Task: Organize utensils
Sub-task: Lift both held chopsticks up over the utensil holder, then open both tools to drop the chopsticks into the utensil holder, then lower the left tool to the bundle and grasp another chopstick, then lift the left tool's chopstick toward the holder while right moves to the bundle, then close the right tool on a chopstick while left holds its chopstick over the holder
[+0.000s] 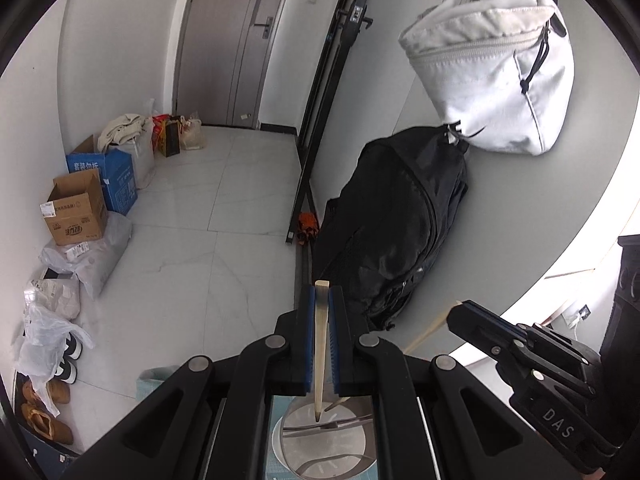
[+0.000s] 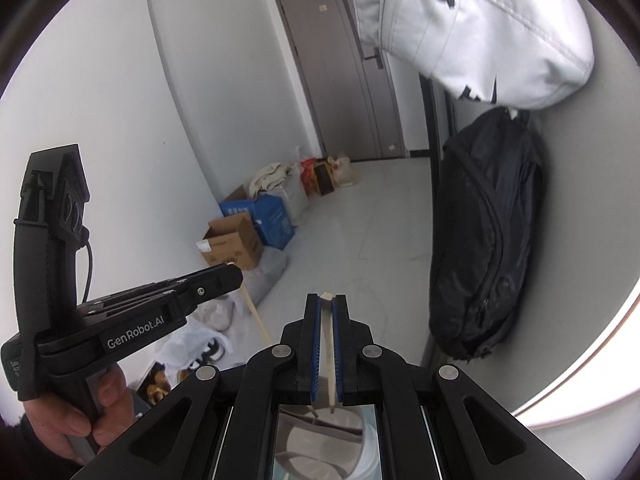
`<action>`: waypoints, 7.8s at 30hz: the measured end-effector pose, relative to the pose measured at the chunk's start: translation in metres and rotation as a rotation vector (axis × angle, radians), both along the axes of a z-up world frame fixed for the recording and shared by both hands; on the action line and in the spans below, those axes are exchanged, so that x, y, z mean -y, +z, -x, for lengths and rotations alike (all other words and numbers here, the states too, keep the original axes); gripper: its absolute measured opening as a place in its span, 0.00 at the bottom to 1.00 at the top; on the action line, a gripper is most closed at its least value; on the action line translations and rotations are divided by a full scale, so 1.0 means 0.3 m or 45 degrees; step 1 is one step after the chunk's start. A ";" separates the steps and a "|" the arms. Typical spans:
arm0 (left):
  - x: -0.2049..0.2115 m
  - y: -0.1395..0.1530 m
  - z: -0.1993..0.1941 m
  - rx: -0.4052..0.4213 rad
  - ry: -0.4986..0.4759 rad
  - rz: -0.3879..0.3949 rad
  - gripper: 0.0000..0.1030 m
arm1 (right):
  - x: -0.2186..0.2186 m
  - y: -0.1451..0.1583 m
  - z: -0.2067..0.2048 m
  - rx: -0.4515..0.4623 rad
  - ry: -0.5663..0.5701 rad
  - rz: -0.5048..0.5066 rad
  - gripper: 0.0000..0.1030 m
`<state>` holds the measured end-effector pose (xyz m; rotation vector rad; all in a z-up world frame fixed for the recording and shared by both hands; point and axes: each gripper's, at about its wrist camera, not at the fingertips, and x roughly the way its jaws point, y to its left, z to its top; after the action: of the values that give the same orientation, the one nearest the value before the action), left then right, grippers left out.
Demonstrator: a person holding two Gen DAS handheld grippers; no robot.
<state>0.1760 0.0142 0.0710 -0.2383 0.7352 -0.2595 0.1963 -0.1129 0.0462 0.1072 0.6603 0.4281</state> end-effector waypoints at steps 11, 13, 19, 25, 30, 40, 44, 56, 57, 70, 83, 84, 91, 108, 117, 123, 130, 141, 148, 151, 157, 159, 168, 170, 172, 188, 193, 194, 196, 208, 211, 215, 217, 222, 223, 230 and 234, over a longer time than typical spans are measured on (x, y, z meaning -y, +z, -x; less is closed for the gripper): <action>-0.089 -0.054 0.016 -0.150 -0.050 0.168 0.23 | -0.004 -0.114 -0.037 -0.185 0.094 -0.241 0.28; -0.105 -0.045 0.032 -0.129 -0.026 0.159 0.36 | 0.016 -0.112 -0.025 -0.181 0.078 -0.277 0.33; -0.091 -0.014 0.041 -0.128 -0.022 0.113 0.37 | 0.071 -0.097 0.035 -0.172 0.025 -0.294 0.40; -0.066 0.001 0.048 -0.127 -0.024 0.048 0.38 | 0.060 -0.047 0.104 -0.114 0.029 -0.265 0.44; -0.066 0.025 0.078 -0.133 -0.041 0.099 0.38 | 0.065 -0.020 0.142 -0.092 0.039 -0.250 0.44; 0.020 0.141 0.182 -0.076 -0.126 0.105 0.39 | 0.134 0.028 0.256 -0.042 0.012 -0.278 0.49; 0.041 0.184 0.242 -0.053 -0.131 0.103 0.63 | 0.179 0.038 0.322 -0.011 -0.016 -0.291 0.56; 0.027 0.069 0.439 -0.064 -0.041 -0.052 0.73 | 0.259 -0.089 0.468 -0.034 -0.071 -0.324 0.71; 0.025 0.053 0.449 -0.068 -0.034 -0.067 0.73 | 0.259 -0.111 0.479 -0.042 -0.070 -0.318 0.71; 0.011 -0.362 0.530 -0.277 -0.026 -0.260 0.73 | 0.182 -0.366 0.585 -0.109 -0.106 -0.192 0.93; 0.037 -0.573 0.533 -0.483 -0.150 -0.322 0.73 | 0.161 -0.514 0.557 -0.224 -0.148 -0.135 1.00; 0.036 -0.576 0.529 -0.494 -0.148 -0.323 0.72 | 0.164 -0.521 0.551 -0.239 -0.155 -0.142 1.00; 0.068 -0.627 0.481 -0.588 -0.212 -0.346 0.44 | 0.173 -0.542 0.522 -0.292 -0.195 -0.134 1.00; 0.112 -0.650 0.491 -0.661 -0.194 -0.381 0.26 | 0.208 -0.568 0.498 -0.372 -0.253 -0.155 1.00; 0.101 -0.628 0.480 -0.675 -0.166 -0.310 0.08 | 0.216 -0.579 0.498 -0.400 -0.271 -0.171 1.00; 0.044 -0.639 0.423 -0.697 -0.155 -0.201 0.08 | 0.209 -0.590 0.495 -0.417 -0.274 -0.165 1.00; -0.029 -0.628 0.399 -0.697 -0.118 -0.087 0.08 | 0.196 -0.606 0.492 -0.430 -0.282 -0.148 1.00; -0.073 -0.682 0.384 -0.775 -0.077 -0.051 0.09 | 0.141 -0.610 0.496 -0.419 -0.268 -0.098 1.00; -0.010 -0.660 0.296 -0.716 -0.092 -0.042 0.37 | 0.141 -0.607 0.494 -0.413 -0.273 -0.103 1.00; 0.021 -0.672 0.249 -0.712 -0.095 -0.076 0.37 | 0.156 -0.608 0.490 -0.419 -0.286 -0.121 1.00; 0.089 -0.693 0.200 -0.670 -0.087 -0.185 0.37 | 0.177 -0.605 0.479 -0.430 -0.303 -0.158 1.00; 0.098 -0.695 0.189 -0.642 -0.072 -0.203 0.34 | 0.175 -0.602 0.476 -0.429 -0.299 -0.162 1.00; 0.033 -0.714 0.204 -0.593 0.044 -0.200 0.01 | 0.162 -0.601 0.471 -0.426 -0.277 -0.153 1.00; 0.014 -0.704 0.203 -0.579 0.050 -0.187 0.01 | 0.161 -0.601 0.473 -0.425 -0.279 -0.151 1.00; -0.010 -0.684 0.221 -0.555 0.067 -0.184 0.01 | 0.160 -0.602 0.473 -0.423 -0.280 -0.149 1.00; -0.107 -0.489 0.335 -0.421 0.081 -0.003 0.01 | 0.088 -0.590 0.503 -0.409 -0.118 -0.205 0.84; -0.147 -0.449 0.369 -0.372 0.089 0.064 0.01 | -0.001 -0.603 0.495 -0.499 -0.008 -0.195 0.59; -0.146 -0.435 0.380 -0.362 0.089 0.078 0.01 | -0.022 -0.603 0.491 -0.513 0.017 -0.190 0.58; -0.162 -0.429 0.393 -0.337 0.087 0.097 0.01 | -0.067 -0.600 0.482 -0.535 0.064 -0.185 0.52; -0.262 -0.414 0.439 -0.301 0.054 0.211 0.01 | -0.310 -0.755 0.348 -0.867 0.114 -0.059 0.35; -0.282 -0.411 0.445 -0.300 0.045 0.236 0.01 | -0.336 -0.790 0.318 -0.914 0.095 0.007 0.34; -0.312 -0.405 0.452 -0.288 0.047 0.246 0.01 | -0.361 -0.819 0.283 -0.955 0.043 0.116 0.30; -0.323 -0.405 0.453 -0.291 0.036 0.267 0.01 | -0.367 -0.831 0.273 -0.979 0.029 0.150 0.29; -0.338 -0.403 0.458 -0.288 0.021 0.280 0.01 | -0.412 -0.839 0.275 -0.980 0.017 0.257 0.23; -0.340 -0.400 0.459 -0.287 0.014 0.287 0.01 | -0.424 -0.835 0.274 -0.969 0.011 0.281 0.23; -0.350 -0.397 0.471 -0.285 -0.004 0.294 0.01 | -0.412 -0.828 0.282 -0.895 -0.066 0.292 0.05; -0.355 -0.384 0.477 -0.267 0.001 0.302 0.01 | -0.363 -0.779 0.301 -0.790 -0.089 0.238 0.00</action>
<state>0.0330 0.1207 -0.0442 -0.4968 0.9119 -0.3247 0.1060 -0.0041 -0.1874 0.0851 1.2993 0.2599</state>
